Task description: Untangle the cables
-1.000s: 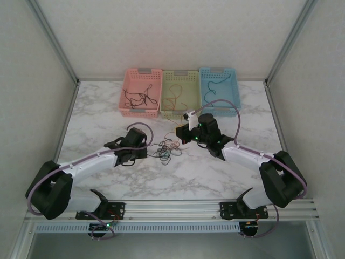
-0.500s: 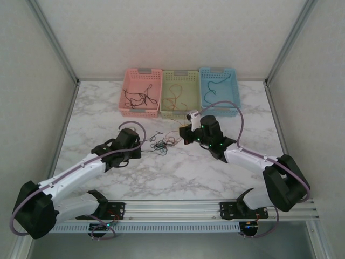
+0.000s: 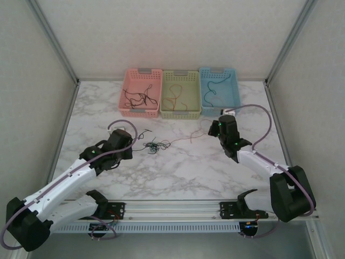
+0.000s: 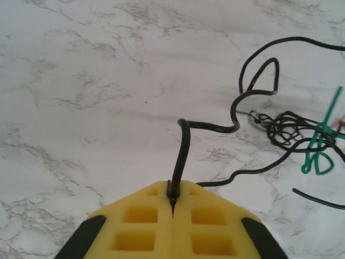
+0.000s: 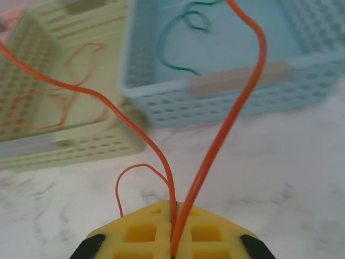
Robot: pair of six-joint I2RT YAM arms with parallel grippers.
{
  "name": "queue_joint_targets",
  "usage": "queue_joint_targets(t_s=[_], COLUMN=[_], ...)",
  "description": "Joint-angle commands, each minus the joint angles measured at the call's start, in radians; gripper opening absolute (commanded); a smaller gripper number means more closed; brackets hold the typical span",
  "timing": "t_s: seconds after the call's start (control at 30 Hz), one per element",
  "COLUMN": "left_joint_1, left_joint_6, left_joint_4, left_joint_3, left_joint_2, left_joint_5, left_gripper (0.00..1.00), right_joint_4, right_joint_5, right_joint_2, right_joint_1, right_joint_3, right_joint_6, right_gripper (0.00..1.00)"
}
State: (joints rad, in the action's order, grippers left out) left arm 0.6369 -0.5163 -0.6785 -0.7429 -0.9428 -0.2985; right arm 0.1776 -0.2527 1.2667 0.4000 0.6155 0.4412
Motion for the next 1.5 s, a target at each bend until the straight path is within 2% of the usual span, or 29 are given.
queue_joint_targets(t_s=[0.0, 0.2, 0.3, 0.5, 0.8, 1.27, 1.47], left_joint_1=[-0.011, -0.011, -0.011, -0.011, -0.011, -0.028, -0.037], left_joint_6=[-0.003, -0.016, -0.017, -0.035, -0.041, -0.060, -0.037], left_joint_4=[-0.043, -0.064, -0.065, -0.089, -0.092, -0.118, -0.091], left_joint_3=[-0.036, -0.036, -0.032, -0.031, -0.021, -0.024, -0.026], left_joint_2=[0.034, 0.065, 0.080, 0.124, 0.191, 0.277, 0.254], left_joint_5=[-0.038, -0.062, -0.075, -0.136, -0.165, -0.217, -0.143], left_gripper=[0.00, 0.00, 0.00, 0.00, 0.00, 0.00, 0.00], right_joint_4=[-0.031, -0.075, -0.076, -0.150, -0.170, -0.202, -0.163], right_joint_5=[-0.096, -0.208, -0.197, -0.278, -0.274, -0.255, -0.214], right_joint_2=[-0.051, -0.072, -0.075, -0.114, -0.145, -0.163, -0.154], right_joint_1=[-0.027, -0.063, -0.095, -0.183, -0.302, -0.399, -0.403], right_joint_3=[-0.037, -0.045, -0.056, -0.065, -0.110, -0.122, -0.130], right_joint_6=[0.109, 0.132, 0.152, 0.194, 0.260, 0.290, 0.272], right_gripper=[0.00, 0.00, 0.00, 0.00, 0.00, 0.00, 0.00])
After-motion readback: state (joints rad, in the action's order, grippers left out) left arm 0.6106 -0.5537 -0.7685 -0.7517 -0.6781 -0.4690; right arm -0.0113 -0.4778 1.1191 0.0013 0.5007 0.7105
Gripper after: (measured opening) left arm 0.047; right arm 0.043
